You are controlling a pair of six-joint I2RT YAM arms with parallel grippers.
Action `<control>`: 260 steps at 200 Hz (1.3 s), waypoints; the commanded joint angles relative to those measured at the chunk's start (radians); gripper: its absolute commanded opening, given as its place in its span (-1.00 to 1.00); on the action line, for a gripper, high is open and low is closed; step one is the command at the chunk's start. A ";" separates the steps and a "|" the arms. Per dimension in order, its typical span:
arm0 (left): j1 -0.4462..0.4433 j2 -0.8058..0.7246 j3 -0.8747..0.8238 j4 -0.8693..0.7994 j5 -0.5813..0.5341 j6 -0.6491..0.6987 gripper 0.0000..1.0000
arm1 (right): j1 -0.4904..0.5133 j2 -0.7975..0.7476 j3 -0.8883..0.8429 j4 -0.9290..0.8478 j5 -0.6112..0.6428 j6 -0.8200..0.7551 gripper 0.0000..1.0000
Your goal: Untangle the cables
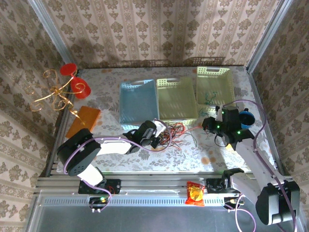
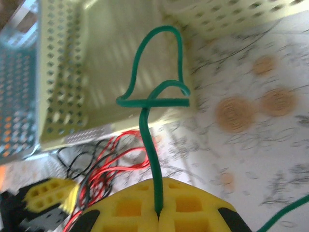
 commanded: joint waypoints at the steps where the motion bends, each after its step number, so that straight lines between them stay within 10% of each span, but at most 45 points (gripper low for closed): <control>1: 0.007 0.003 -0.009 -0.009 -0.021 -0.009 -1.00 | -0.006 -0.020 0.052 -0.095 0.246 0.012 -0.97; 71: 0.006 -0.012 -0.028 0.004 -0.028 -0.012 -1.00 | -0.021 0.097 0.169 -0.042 0.357 -0.003 -0.94; 144: 0.002 -0.017 -0.013 -0.014 -0.026 -0.009 -1.00 | -0.067 0.659 0.654 0.009 0.353 -0.051 -0.93; 180: -0.004 -0.026 -0.013 -0.018 -0.034 -0.010 -1.00 | -0.078 0.819 0.785 0.004 0.336 -0.040 -0.41; 260: -0.007 -0.023 -0.016 0.004 -0.068 -0.018 -1.00 | 0.092 0.391 0.381 -0.047 0.289 -0.013 -0.27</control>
